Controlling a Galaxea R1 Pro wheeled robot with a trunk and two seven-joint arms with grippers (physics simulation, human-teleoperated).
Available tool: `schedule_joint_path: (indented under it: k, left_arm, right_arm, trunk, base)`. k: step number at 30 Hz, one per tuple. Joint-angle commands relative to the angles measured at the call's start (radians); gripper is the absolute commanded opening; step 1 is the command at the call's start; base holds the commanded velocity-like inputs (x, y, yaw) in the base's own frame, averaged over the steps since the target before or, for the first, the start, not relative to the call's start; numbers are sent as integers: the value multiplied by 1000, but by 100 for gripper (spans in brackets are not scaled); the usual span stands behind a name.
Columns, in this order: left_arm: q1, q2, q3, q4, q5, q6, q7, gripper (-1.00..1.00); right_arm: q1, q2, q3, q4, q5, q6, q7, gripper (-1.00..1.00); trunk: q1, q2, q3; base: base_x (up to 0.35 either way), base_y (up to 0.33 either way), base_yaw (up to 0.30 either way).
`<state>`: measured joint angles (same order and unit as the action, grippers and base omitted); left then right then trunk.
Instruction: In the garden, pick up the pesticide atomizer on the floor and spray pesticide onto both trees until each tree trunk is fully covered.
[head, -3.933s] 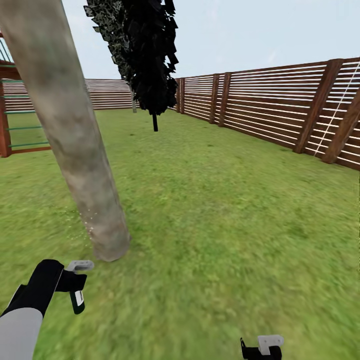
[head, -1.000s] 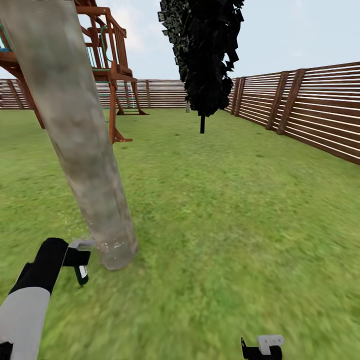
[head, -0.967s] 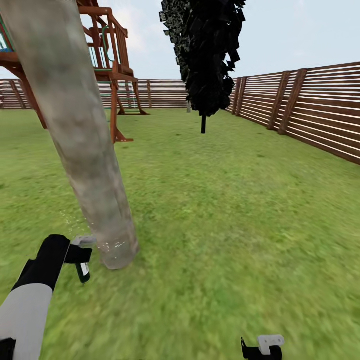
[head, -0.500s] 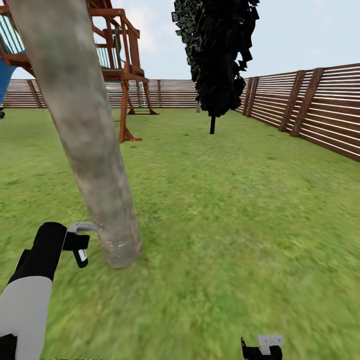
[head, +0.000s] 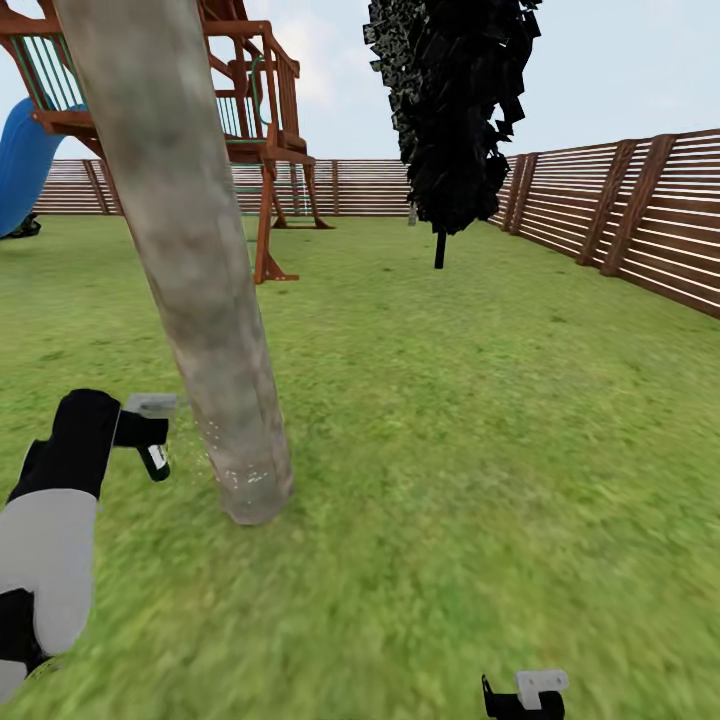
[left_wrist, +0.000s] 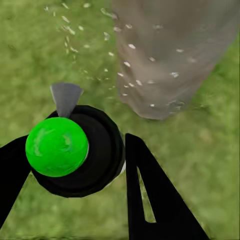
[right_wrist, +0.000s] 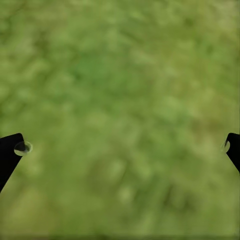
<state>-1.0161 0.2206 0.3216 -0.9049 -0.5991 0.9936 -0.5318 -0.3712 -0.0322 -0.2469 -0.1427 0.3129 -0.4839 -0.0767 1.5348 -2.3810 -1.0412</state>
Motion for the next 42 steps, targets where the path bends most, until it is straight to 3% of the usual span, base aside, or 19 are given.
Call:
schedule_joint_path:
  k: [1, 3, 4, 6, 8, 22, 32, 42]
  left_arm:
    - [2, 30, -1, 17, 11, 2, -2, -100]
    - [10, 54, -12, 47, 10, -1, -11, -100]
    - [17, 58, -85, 53, 11, -1, -44, -100]
    - [19, 60, -179, 55, 10, 0, -107, -100]
    - [20, 60, -215, 55, 9, -2, -148, -100]
    - [19, 53, -227, 44, 8, 3, -158, -100]
    - [21, 52, -227, 55, 10, 2, -158, -100]
    - [22, 49, -227, 57, 10, 2, -157, -100]
  right_arm:
    - [0, 0, 0, 0, 0, 0, 0, 100]
    - [0, -1, 0, 0, 0, 0, 0, 100]
    - [0, -1, 0, 0, 0, 0, 1, 100]
    - [0, -1, 0, 0, 0, 0, 1, 100]
    - [0, -1, 0, 0, 0, -1, 2, 100]
    - [0, 0, 0, 0, 0, 0, 2, 100]
    - [0, 0, 0, 0, 0, -1, 2, 100]
    - [0, 0, 0, 0, 0, 0, 2, 100]
  trunk:
    - [0, 0, 0]
    - [0, 0, 0]
    - [0, 0, 0]
    - [0, 0, 0]
    - [0, 0, 0]
    - [0, 0, 0]
    - [0, 0, 0]
    - [0, 0, 0]
  base:
    - [0, 0, 0]
    - [0, 0, 0]
    - [0, 0, 0]
    - [0, 0, 0]
    - [0, 0, 0]
    - [149, -162, 3]
    - [32, -272, 260]
    - [173, -242, 23]
